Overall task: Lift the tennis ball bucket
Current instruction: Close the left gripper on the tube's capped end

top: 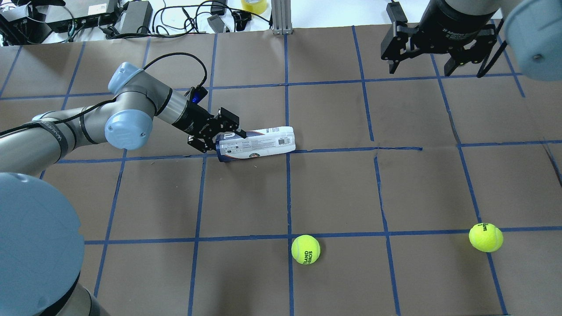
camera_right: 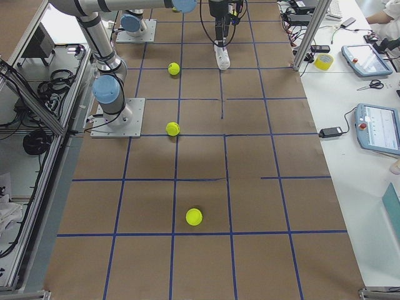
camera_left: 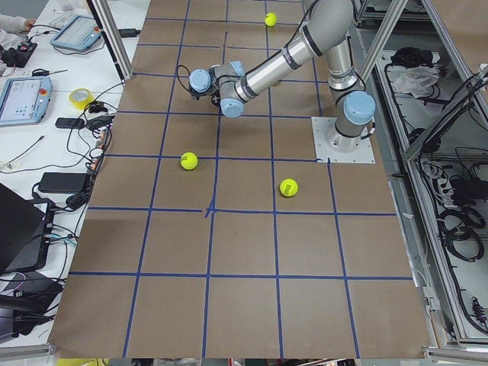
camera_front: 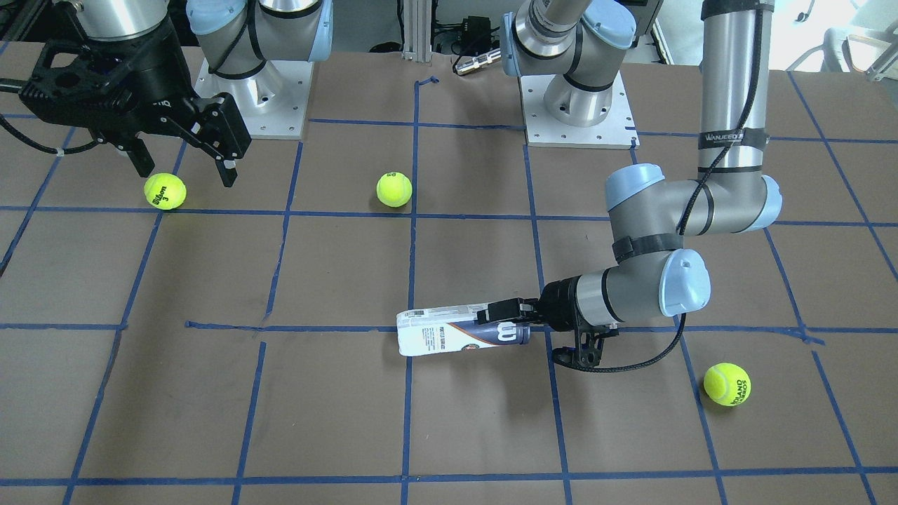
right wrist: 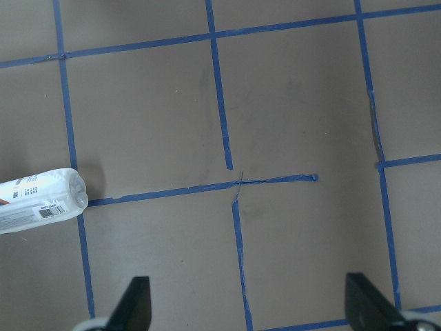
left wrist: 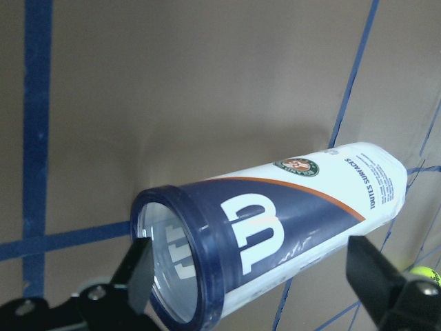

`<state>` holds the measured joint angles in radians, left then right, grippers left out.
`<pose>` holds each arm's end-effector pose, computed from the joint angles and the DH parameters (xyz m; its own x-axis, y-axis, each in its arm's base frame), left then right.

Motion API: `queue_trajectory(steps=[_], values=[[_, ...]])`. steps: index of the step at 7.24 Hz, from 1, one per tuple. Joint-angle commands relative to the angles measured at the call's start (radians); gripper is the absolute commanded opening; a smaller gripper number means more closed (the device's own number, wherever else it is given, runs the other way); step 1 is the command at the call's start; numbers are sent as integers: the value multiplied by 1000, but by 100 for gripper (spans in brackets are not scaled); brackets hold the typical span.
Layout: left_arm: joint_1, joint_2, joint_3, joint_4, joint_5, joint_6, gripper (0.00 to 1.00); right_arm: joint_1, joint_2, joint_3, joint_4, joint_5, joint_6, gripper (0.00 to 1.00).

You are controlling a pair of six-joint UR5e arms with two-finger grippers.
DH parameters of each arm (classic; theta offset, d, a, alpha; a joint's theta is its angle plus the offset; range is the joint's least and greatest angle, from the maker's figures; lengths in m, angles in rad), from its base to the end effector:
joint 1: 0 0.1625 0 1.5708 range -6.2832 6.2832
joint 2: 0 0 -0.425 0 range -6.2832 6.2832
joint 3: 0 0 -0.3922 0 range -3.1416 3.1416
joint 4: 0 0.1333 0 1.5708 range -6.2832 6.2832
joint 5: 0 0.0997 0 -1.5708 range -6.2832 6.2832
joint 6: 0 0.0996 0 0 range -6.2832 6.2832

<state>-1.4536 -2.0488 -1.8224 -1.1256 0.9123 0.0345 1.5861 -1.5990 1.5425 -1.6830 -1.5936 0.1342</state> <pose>-0.1273 -0.5803 0.1748 -0.7688 -0.2300 0.5967 -0.0858 0.9617 0.2602 0.1386 -0.4925 0.5281 -0.9927 0.1205 -0.0002 0.1188 0.9784 -0.1694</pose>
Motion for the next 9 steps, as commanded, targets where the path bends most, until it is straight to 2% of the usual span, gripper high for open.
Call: queue_trajectory(steps=[1,3,6,8,9], values=[[-1,-1,5,0,0,-46,0,0,1,1,-1,-5,-2,100],[-1,7,75,-3,11,-215,0,-1,1,2,-1,-5,-2,100],[-2,61,184,1,14,-370,0,-1,1,2,-1,-5,-2,100],[-10,67,280,-6,86,-406,0,-2,2,2,-1,-5,-2,100],[-39,73,307,-5,171,-407,0,-2,2,2,-3,-5,-2,100]])
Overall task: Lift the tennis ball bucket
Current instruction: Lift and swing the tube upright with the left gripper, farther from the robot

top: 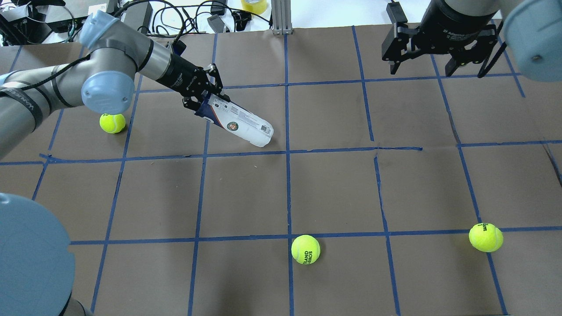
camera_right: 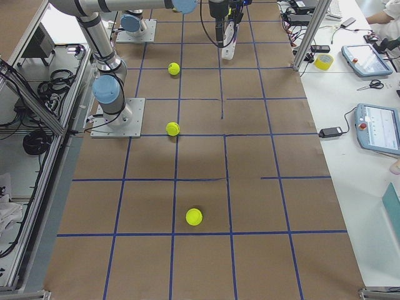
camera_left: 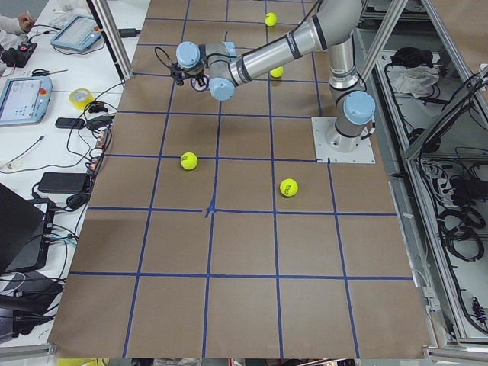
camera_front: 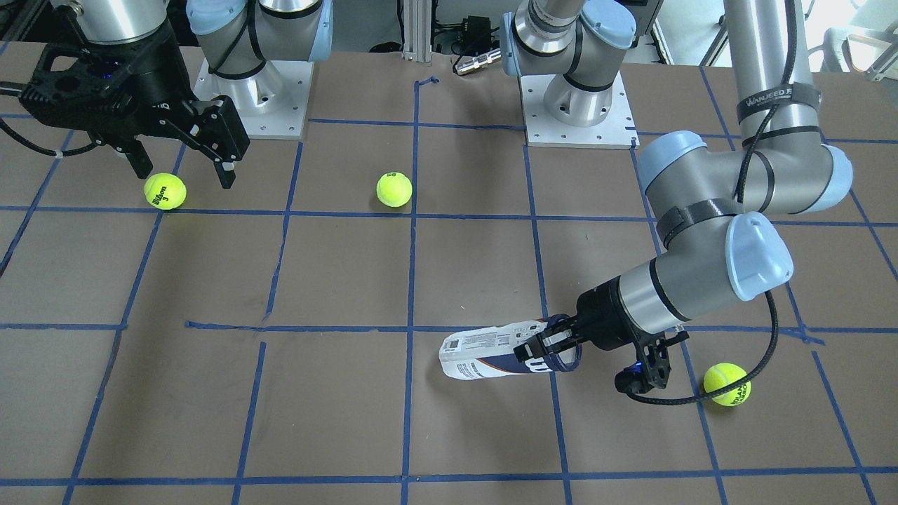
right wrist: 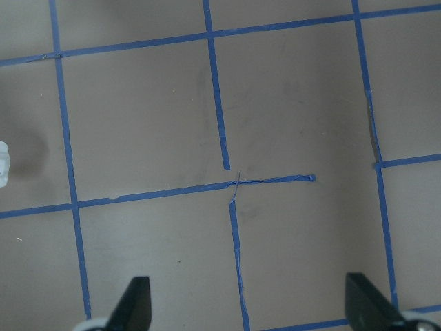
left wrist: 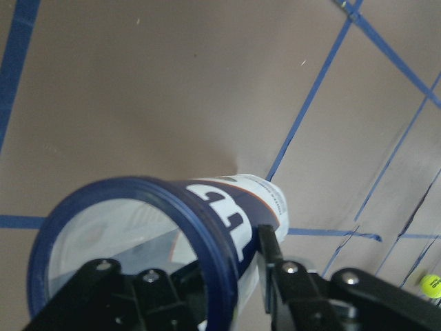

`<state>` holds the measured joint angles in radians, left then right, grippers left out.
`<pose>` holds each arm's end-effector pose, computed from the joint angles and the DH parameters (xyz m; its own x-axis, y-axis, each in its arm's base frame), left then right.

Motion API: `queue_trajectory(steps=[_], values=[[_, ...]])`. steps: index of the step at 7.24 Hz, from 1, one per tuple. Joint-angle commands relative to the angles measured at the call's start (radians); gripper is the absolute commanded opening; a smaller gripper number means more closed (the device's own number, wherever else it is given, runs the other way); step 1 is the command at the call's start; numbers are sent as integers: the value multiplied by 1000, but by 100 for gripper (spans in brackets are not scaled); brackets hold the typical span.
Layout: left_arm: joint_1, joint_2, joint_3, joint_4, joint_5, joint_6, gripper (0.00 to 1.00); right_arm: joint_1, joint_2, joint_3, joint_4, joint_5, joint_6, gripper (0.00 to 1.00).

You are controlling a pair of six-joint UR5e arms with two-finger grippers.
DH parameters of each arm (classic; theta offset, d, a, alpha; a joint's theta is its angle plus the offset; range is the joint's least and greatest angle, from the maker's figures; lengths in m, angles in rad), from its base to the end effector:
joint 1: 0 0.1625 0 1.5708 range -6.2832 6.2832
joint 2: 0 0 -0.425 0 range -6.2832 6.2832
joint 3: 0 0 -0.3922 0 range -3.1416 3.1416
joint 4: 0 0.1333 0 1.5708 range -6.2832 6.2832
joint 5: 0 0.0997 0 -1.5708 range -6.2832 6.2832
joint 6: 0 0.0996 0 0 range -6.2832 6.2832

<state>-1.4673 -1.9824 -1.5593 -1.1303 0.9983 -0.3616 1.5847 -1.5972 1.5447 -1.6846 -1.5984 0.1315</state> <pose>-0.1207 -0.6502 0.3196 -0.7476 -0.4125 0.5206 -0.3931 0.9065 0.1537 0.1374 -0.4934 0.5262 -0.9928 0.1201 0.0053 0.1175 0.9788 -0.1677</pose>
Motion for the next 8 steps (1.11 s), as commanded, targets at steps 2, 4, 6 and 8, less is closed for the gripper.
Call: queue_trajectory(steps=[2,4,6,8], values=[[-147,10,120,9,379,22,0,0,0,0,-1,0,-1,100],[-217,-2,146,76,543,146,0,0,0,0,-1,2,0,100],[-241,-22,142,132,549,188,0,-3,-3,0,-1,0,-1,100],[-254,-48,130,146,549,171,0,-6,-3,2,5,-1,-10,100]])
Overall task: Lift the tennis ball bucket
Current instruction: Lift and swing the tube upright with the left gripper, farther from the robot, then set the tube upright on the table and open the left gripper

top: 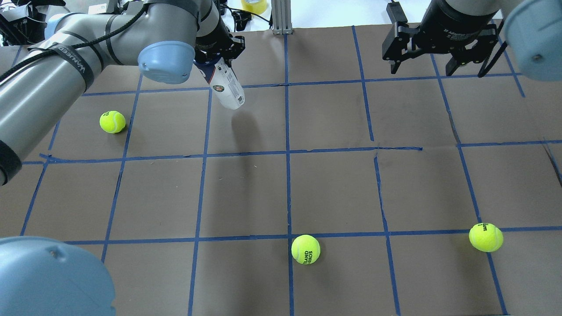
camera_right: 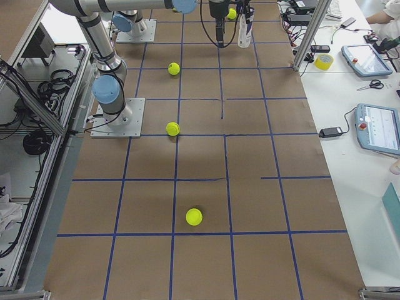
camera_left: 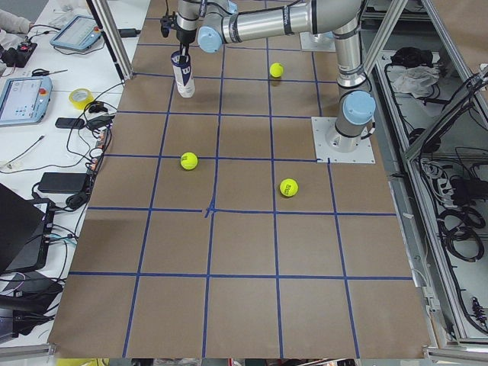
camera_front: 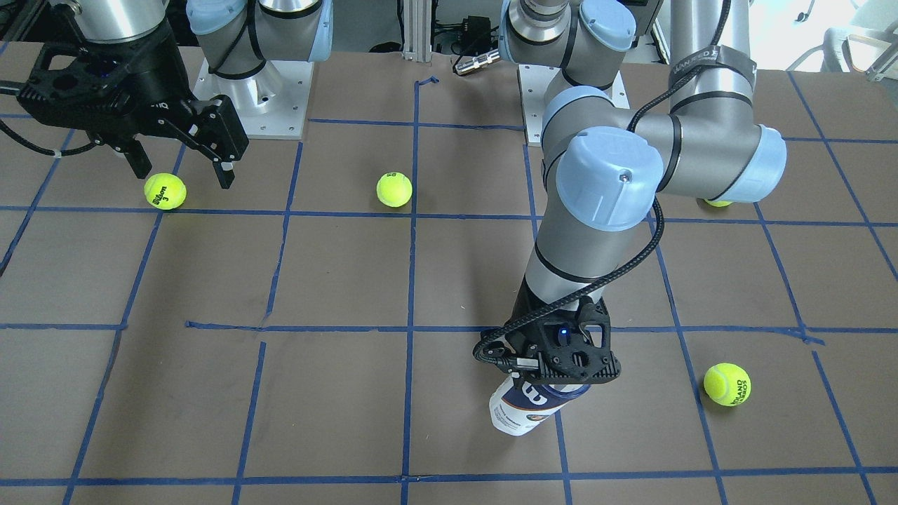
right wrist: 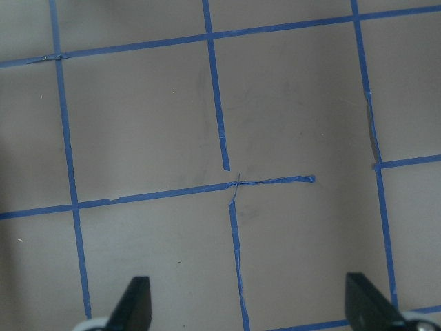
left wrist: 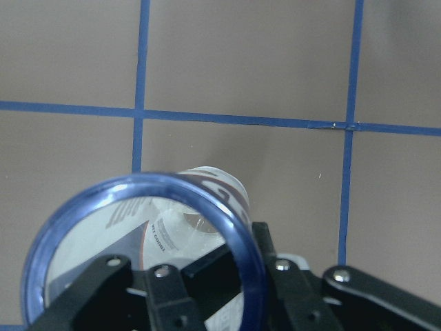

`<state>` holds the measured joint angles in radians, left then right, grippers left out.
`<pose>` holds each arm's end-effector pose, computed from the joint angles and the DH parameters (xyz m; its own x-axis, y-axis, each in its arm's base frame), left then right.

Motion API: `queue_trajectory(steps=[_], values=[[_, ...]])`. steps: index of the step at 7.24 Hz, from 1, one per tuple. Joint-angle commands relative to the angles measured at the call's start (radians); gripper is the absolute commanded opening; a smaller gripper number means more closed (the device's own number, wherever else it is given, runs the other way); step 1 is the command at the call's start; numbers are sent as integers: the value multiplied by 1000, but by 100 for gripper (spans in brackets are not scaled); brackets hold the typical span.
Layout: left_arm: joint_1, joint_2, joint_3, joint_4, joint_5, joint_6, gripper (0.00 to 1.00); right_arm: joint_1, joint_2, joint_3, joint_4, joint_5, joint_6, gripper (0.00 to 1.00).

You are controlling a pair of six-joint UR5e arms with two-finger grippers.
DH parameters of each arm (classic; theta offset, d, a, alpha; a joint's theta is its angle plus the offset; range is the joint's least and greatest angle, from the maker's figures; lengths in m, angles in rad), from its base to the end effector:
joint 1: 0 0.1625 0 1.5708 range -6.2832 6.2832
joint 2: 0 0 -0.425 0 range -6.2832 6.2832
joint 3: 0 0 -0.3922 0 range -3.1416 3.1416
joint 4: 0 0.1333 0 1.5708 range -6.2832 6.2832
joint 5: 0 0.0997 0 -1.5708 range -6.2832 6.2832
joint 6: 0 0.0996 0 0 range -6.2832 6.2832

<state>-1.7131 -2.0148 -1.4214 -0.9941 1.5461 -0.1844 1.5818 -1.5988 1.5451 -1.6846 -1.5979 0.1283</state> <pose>-0.2310 -0.6552 0.3645 -0.9968 -0.0283 0.0744 -0.0474 0.9619 -0.2693 0.1360 -0.4932 0.5268 -0.9928 0.1197 0.0052 0.1171 0.9787 -0.1688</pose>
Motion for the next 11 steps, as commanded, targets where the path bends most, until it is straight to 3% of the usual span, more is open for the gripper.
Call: queue_trajectory(steps=[1,3,4,5,6,7,8,11], values=[[-13,-24,-14,9,0,-10,0,-2,2,1,0,-2,-36,100],[-17,-39,-14,-8,-24,-4,5,1,0,1,-4,1,-36,100],[-19,-42,-14,-11,-24,-7,26,1,2,1,-4,3,-36,100],[-20,-41,-14,-12,-21,-9,59,1,-1,1,-4,0,-36,100],[-22,-39,-13,-24,-21,-10,67,1,-1,1,-6,3,-36,100],[-22,-33,-11,-25,-24,-12,87,1,-1,1,-6,1,-36,100],[-22,-22,-7,-32,-43,-17,100,1,0,1,-6,3,-36,100],[-19,42,48,-199,-40,-12,100,1,-1,1,-6,1,-36,100]])
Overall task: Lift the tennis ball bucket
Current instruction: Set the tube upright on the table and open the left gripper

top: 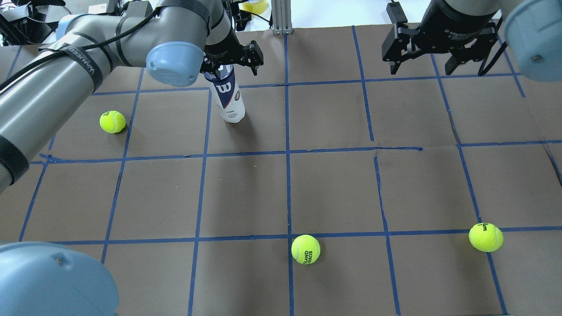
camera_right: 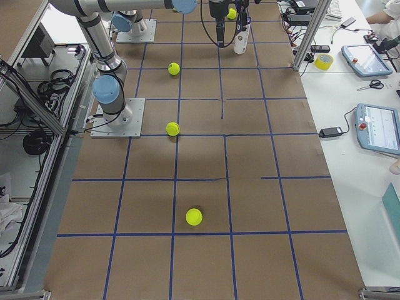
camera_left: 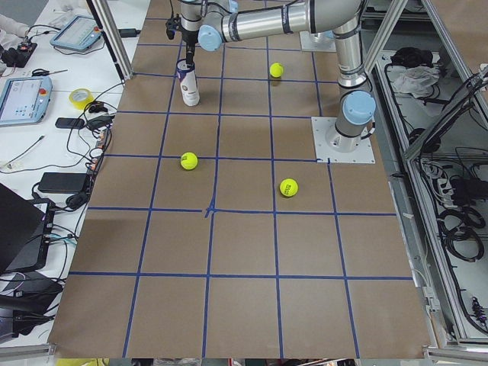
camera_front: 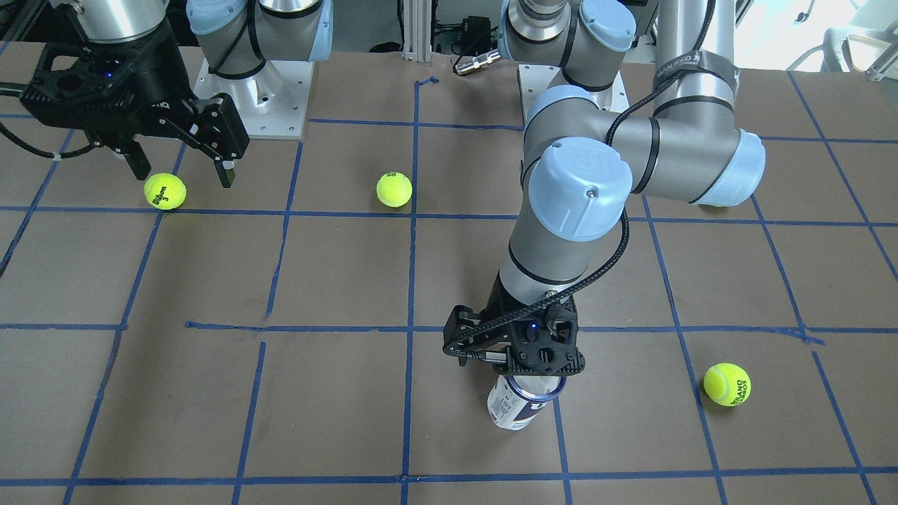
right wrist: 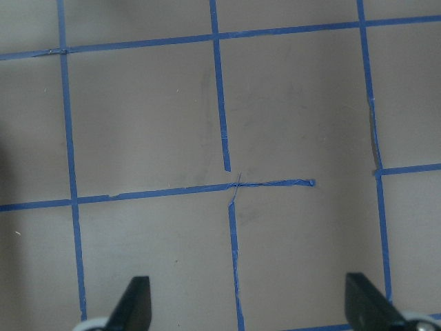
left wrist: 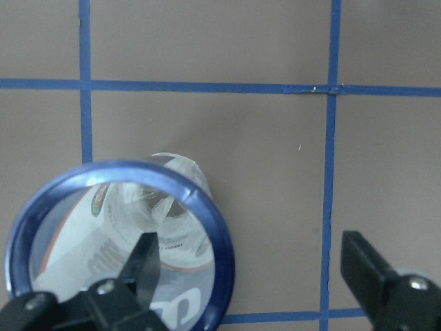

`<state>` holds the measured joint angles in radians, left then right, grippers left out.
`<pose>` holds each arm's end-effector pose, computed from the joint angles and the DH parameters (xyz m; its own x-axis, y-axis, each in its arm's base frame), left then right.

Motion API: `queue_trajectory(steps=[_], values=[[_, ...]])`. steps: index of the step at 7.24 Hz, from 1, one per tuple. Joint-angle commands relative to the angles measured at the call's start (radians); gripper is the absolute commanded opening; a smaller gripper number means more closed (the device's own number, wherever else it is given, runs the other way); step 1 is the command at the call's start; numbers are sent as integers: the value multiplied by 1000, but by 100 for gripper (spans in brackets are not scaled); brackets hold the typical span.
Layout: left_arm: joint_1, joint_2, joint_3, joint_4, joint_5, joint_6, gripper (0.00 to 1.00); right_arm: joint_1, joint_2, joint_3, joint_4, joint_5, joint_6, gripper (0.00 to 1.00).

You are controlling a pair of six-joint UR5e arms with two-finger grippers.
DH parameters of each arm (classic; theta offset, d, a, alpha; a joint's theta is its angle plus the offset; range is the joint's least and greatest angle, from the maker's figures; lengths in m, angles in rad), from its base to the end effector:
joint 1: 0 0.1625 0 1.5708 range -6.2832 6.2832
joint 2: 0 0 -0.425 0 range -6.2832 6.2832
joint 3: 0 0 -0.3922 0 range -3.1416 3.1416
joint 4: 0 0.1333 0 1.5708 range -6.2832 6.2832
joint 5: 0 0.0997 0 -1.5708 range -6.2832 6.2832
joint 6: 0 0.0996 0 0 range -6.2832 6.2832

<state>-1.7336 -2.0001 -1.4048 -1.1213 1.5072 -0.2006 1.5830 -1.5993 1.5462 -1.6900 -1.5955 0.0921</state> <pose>-0.2467 -0.6404 0.3676 -0.9949 -0.0233 0.0981 -0.0398 0.9848 -0.1690 0.1369 -0.4932 0.5271 -0.9965 0.0827 0.0085 0.0800 0.9817 -0.1730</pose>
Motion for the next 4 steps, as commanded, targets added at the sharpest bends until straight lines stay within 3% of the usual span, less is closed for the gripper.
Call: queue_trajectory(steps=[1,4], values=[[0,55,71,-140,2,4,100,0,1,0,0,2,0,100],[44,171,72,-307,13,36,100,0,1,0,0,-1,0,100]])
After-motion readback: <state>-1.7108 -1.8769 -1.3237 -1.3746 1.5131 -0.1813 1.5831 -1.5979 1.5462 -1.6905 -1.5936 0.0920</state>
